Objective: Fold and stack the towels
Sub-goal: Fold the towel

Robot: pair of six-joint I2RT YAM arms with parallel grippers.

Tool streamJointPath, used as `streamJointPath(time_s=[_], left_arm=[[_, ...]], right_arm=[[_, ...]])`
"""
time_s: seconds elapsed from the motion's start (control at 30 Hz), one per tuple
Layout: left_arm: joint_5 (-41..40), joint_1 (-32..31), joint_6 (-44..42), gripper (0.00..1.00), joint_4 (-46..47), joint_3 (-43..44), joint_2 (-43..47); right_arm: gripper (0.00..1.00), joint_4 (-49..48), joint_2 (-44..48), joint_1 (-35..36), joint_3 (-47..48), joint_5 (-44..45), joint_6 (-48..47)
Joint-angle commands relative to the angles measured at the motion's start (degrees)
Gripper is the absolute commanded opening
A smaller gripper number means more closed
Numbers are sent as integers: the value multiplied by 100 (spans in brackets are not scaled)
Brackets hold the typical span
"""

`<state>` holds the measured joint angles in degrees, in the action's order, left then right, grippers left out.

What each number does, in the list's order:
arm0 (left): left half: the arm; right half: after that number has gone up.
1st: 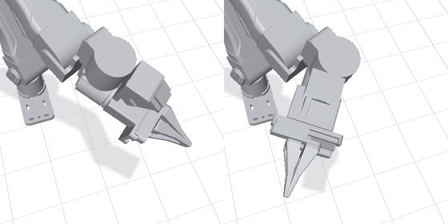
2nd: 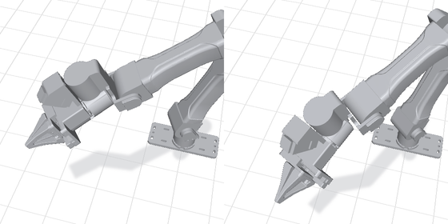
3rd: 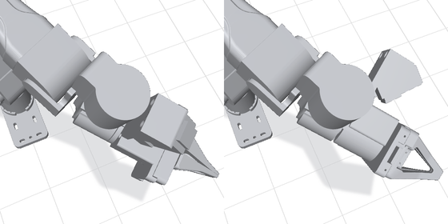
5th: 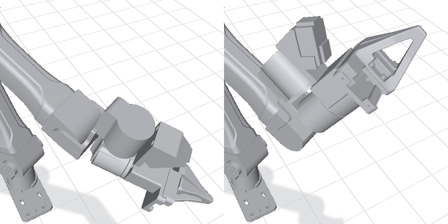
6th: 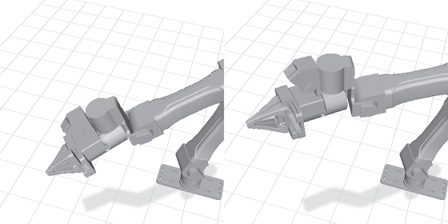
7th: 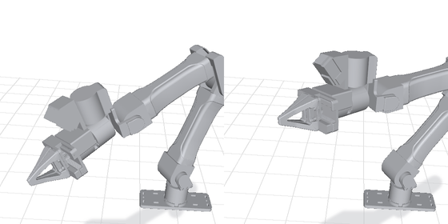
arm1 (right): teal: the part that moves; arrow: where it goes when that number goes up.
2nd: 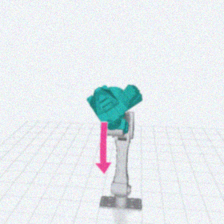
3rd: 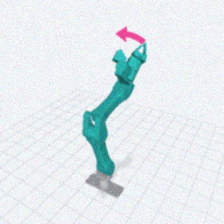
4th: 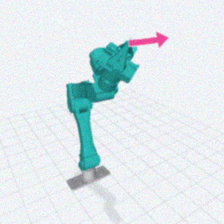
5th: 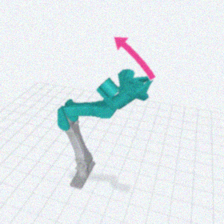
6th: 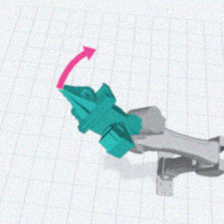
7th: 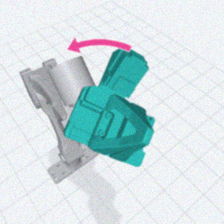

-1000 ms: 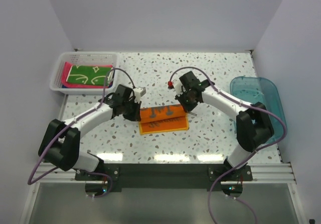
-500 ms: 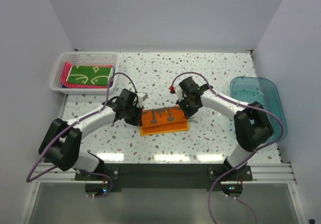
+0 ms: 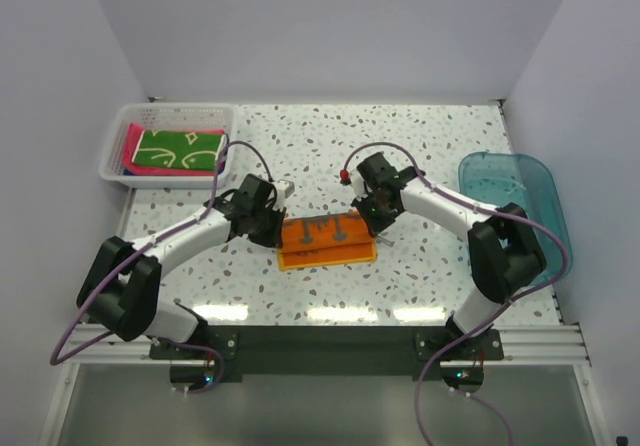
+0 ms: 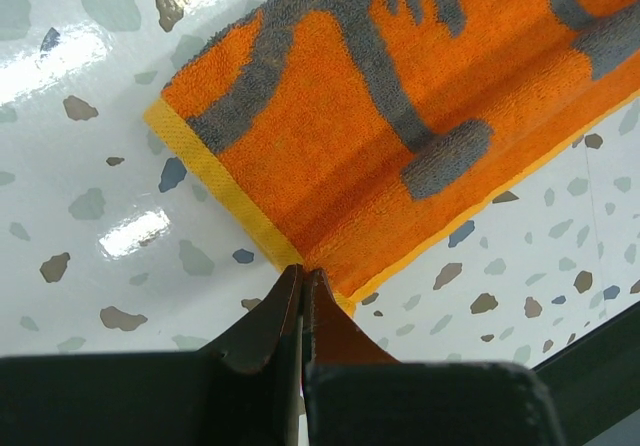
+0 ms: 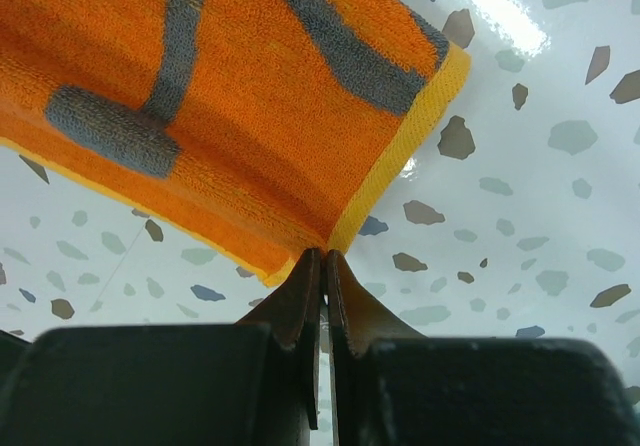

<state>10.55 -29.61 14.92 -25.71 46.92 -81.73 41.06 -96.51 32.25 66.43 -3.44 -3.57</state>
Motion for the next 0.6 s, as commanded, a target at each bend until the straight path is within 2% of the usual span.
streamJointPath(time_s=[0.0, 0.57], left_arm=[[-299, 25, 73, 0, -390, 125, 184], [-53, -19, 354, 0, -74, -367, -194]], right_arm=[[0, 376, 290, 0, 151, 362, 146], [1, 122, -43, 36, -412, 186, 507]])
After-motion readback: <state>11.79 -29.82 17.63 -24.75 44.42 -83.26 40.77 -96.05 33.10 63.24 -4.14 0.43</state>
